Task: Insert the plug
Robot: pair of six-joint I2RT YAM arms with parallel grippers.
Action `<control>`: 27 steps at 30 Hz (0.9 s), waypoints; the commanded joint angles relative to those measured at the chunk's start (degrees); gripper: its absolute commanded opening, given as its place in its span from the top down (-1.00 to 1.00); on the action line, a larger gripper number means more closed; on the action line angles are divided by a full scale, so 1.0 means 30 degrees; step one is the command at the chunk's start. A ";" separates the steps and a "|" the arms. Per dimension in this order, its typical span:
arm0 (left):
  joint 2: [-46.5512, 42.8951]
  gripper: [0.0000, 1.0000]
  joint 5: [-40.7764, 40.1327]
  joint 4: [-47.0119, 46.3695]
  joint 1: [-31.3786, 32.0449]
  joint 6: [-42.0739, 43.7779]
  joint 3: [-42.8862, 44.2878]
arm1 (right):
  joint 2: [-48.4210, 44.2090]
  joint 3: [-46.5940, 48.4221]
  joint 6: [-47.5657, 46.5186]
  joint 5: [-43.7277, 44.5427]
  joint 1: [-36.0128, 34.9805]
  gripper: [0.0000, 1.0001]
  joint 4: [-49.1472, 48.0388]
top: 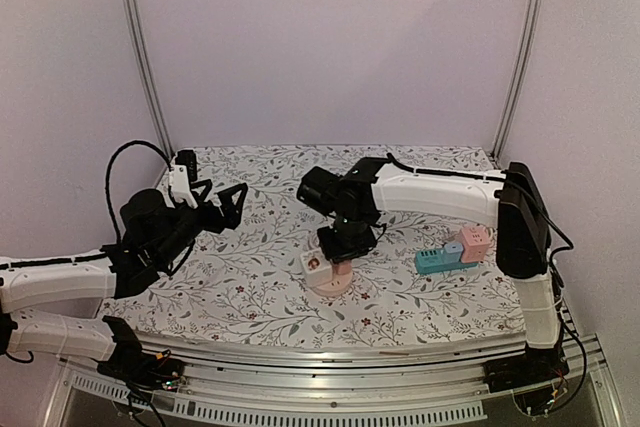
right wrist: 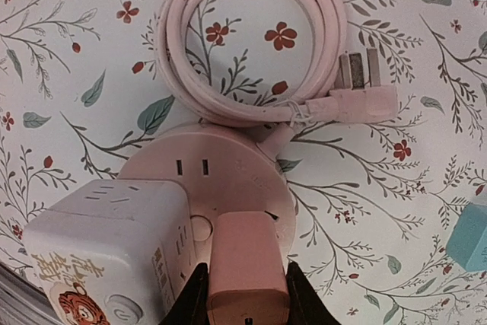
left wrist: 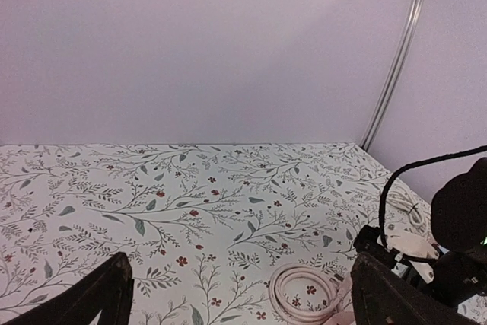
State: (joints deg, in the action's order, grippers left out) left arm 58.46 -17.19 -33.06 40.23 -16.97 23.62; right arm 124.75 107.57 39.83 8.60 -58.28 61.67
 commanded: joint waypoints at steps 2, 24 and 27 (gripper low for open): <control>-0.0047 -0.99 0.0186 0.0416 -0.0314 -0.0136 -0.0167 | 0.0388 -0.0414 -0.1489 0.0767 0.0208 1.00 0.3616; -0.0003 -0.99 0.0310 0.0385 -0.0372 0.0046 -0.0196 | 0.2763 0.0676 -0.4722 -0.1592 0.0267 1.00 0.2475; -0.0003 -0.99 0.0313 0.0385 -0.0372 0.0061 -0.0196 | 0.2858 0.0457 -0.4860 -0.1574 0.0295 1.00 0.2285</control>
State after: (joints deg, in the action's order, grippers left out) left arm 58.46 -16.91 -33.04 40.07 -17.17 23.62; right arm 128.33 112.05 27.59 6.70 -57.45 69.80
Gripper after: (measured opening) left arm 0.993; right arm 0.263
